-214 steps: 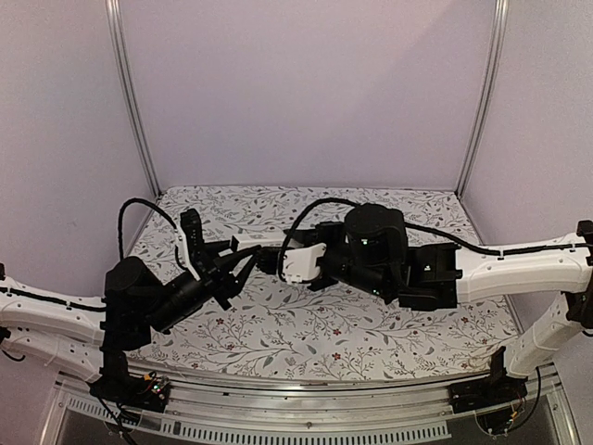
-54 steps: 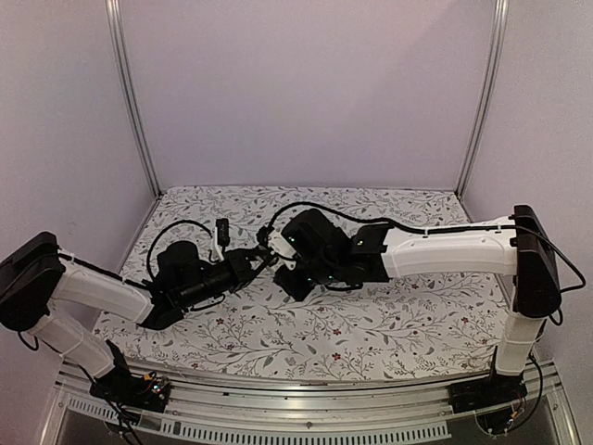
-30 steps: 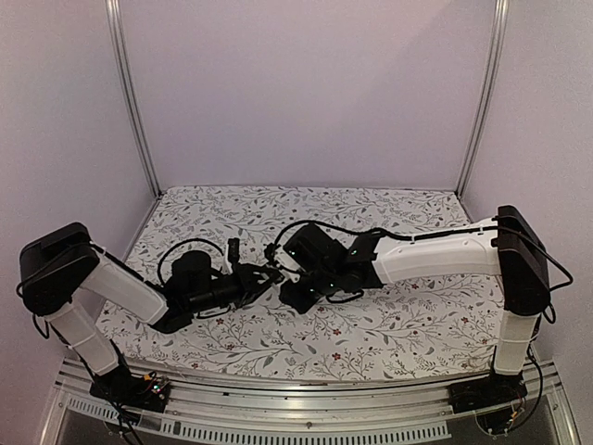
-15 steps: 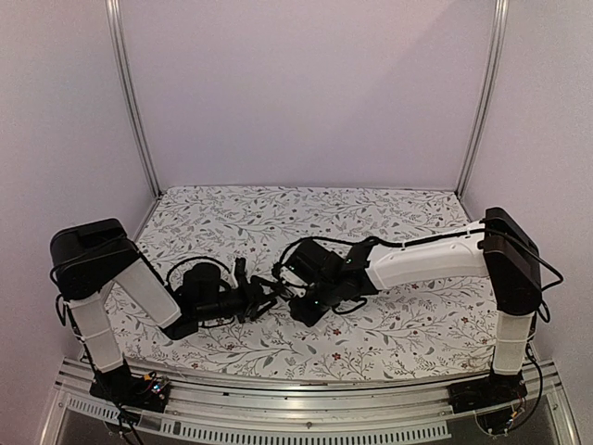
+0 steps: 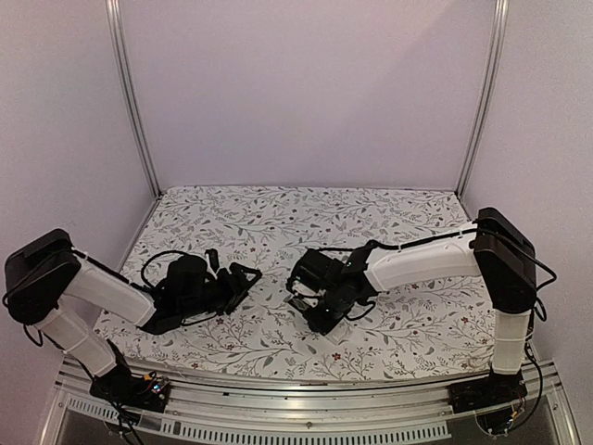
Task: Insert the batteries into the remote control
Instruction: Place the remote control at the center of the board, then reset both arms
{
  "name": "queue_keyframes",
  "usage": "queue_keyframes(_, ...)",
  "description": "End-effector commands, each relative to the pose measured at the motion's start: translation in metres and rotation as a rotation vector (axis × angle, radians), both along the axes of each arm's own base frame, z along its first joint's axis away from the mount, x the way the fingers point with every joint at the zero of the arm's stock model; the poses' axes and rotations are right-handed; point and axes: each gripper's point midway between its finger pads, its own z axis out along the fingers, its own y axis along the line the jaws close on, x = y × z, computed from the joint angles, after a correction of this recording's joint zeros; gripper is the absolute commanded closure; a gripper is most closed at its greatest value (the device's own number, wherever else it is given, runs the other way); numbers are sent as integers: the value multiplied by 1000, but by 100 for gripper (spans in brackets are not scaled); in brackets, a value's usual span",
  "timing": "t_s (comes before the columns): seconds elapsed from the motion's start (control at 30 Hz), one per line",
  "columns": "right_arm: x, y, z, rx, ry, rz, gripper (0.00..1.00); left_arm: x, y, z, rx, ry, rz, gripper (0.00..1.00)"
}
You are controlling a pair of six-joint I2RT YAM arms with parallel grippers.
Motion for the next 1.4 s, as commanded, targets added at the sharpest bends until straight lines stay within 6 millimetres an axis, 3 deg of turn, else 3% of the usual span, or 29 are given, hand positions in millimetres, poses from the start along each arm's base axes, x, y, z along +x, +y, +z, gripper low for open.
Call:
queue_keyframes(0.0, -13, -23, -8, -87, 74, 13, 74, 18, 32, 18, 188, -121, 102, 20)
queue_keyframes(0.17, -16, -25, -8, -96, 91, 21, 39, 21, 46, 46, 237, -214, 145, 20)
queue_keyframes(0.3, -12, -16, 4, -63, 70, 35, 23, 22, 57, 67, 276, -282, 172, 18)
queue_keyframes(0.37, -4, -12, 17, -39, 39, 37, 3, 23, 66, 82, 308, -332, 201, 17)
queue_keyframes(0.47, 17, -10, 41, 17, -18, 8, 1, 26, 87, 100, 404, -405, 270, 13)
queue_keyframes(0.6, 65, -15, 102, 200, -139, -82, 1, 32, 117, 123, 548, -485, 359, 7)
queue_keyframes(0.7, 100, -33, 139, 311, -244, -152, 1, 36, 140, 131, 599, -482, 426, 5)
queue_keyframes(0.77, 123, -58, 169, 392, -320, -223, 1, 37, 152, 132, 606, -476, 461, 4)
queue_keyframes(0.83, 143, -98, 194, 464, -377, -338, 1, 38, 165, 130, 622, -466, 501, 3)
queue_keyframes(0.9, 159, -149, 197, 475, -424, -489, 1, 41, 180, 128, 654, -451, 549, 3)
queue_keyframes(0.93, 161, -175, 186, 458, -435, -554, 1, 42, 187, 127, 675, -445, 571, 2)
queue_keyframes(0.97, 165, -203, 200, 489, -487, -621, 1, 44, 195, 128, 699, -444, 596, 2)
queue_keyframes(1.0, 163, -230, 188, 486, -488, -688, 1, 45, 201, 127, 730, -440, 618, 2)
queue_keyframes(1.07, 156, -278, 198, 552, -550, -812, 1, 48, 214, 125, 788, -430, 658, 2)
queue_keyframes(1.17, 142, -336, 195, 582, -645, -982, 1, 53, 237, 111, 872, -378, 722, 2)
queue_keyframes(1.27, 122, -373, 195, 570, -743, -1131, 1, 58, 265, 89, 957, -295, 784, 1)
queue_keyframes(1.37, 109, -382, 189, 590, -776, -1186, 1, 66, 282, 64, 902, -216, 791, 0)
